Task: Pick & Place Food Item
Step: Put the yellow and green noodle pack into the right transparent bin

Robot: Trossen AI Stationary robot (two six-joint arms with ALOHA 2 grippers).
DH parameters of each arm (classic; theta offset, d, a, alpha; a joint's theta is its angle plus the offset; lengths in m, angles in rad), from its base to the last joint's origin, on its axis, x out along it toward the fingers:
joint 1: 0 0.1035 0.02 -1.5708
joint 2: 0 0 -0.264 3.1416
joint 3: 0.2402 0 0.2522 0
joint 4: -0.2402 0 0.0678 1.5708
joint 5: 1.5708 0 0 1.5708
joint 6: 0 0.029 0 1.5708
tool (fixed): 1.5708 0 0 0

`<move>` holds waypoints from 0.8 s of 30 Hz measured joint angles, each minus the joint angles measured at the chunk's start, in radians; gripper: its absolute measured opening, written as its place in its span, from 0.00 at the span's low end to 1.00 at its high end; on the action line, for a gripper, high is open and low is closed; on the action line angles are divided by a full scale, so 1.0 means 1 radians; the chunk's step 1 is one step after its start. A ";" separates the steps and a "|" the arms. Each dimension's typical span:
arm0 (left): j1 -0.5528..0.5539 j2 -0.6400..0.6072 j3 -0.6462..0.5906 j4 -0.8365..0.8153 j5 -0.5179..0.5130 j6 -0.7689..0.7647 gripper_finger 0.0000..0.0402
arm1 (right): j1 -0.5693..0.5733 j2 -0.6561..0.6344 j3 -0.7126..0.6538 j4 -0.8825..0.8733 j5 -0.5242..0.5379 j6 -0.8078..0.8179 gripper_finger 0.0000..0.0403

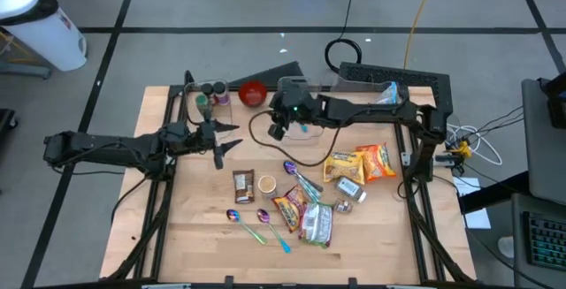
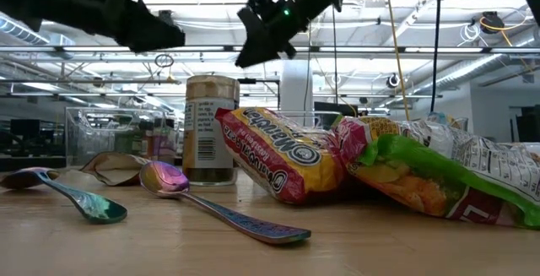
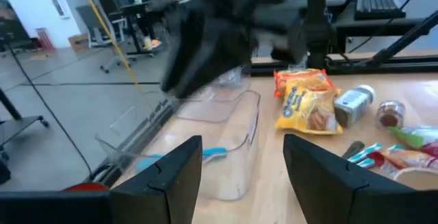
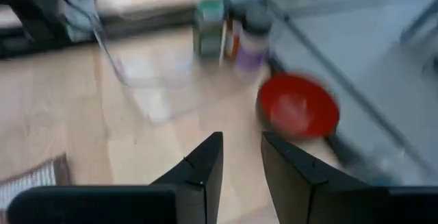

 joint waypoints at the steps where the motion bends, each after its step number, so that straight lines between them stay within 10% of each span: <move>1: 0.001 0.000 -0.007 0.005 0.001 -0.001 0.53 | 0.003 0.000 0.001 0.011 0.000 -0.038 0.24; 14: 0.010 0.000 -0.038 0.008 0.017 0.013 0.53 | 0.124 0.005 -0.004 -0.146 0.021 -0.354 0.24; 24: 0.080 0.000 -0.038 0.073 0.049 0.111 0.53 | 0.238 -0.024 0.088 -0.412 0.353 -0.141 0.46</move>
